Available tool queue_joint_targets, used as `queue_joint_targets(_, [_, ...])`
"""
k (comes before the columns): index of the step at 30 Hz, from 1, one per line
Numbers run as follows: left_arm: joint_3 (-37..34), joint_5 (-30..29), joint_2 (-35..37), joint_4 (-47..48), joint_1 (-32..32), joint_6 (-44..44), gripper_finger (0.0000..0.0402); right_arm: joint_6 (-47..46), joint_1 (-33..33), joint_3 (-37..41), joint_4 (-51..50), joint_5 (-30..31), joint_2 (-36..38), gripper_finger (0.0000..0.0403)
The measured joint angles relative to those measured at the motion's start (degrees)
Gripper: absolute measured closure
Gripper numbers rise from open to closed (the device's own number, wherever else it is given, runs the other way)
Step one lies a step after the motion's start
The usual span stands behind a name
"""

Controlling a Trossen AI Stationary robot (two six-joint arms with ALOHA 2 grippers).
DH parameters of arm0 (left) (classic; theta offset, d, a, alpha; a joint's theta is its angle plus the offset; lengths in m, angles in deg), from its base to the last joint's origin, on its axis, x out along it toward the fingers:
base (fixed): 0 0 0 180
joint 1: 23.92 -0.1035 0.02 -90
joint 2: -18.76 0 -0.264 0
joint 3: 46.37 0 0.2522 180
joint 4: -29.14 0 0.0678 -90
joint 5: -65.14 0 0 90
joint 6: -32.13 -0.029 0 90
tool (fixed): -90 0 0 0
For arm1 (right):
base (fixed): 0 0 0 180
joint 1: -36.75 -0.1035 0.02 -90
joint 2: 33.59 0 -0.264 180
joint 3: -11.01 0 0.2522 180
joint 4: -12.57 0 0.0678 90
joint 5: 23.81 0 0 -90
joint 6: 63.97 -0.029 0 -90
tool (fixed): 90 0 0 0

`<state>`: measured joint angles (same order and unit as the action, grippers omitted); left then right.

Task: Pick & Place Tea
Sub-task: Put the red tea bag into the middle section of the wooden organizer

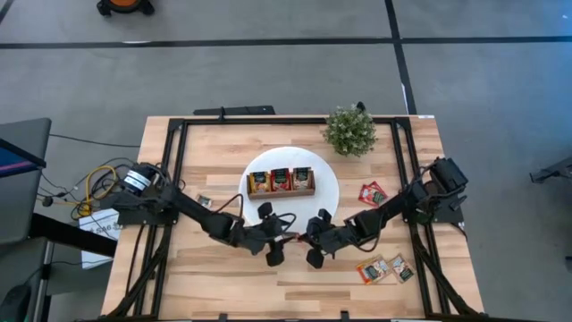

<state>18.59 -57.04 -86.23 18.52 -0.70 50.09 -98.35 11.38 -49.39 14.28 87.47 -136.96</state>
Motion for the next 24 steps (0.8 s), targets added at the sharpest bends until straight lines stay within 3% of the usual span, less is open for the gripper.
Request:
queue_joint_targets(16, [-0.02,1.34,0.02,2.49,0.88,-1.87,0.0390,0.04,-0.54,0.00,0.04,0.17,0.00,0.0403])
queue_joint_targets(20, [0.50,1.10,0.49,4.12,2.48,-5.14,0.0400,-0.04,-0.51,0.00,0.04,-0.15,0.00,0.0402])
queue_joint_targets(24, [5.20,-1.15,3.63,14.32,4.24,-7.09,0.0401,-2.14,-1.13,0.00,-2.96,-0.46,1.42,0.0384])
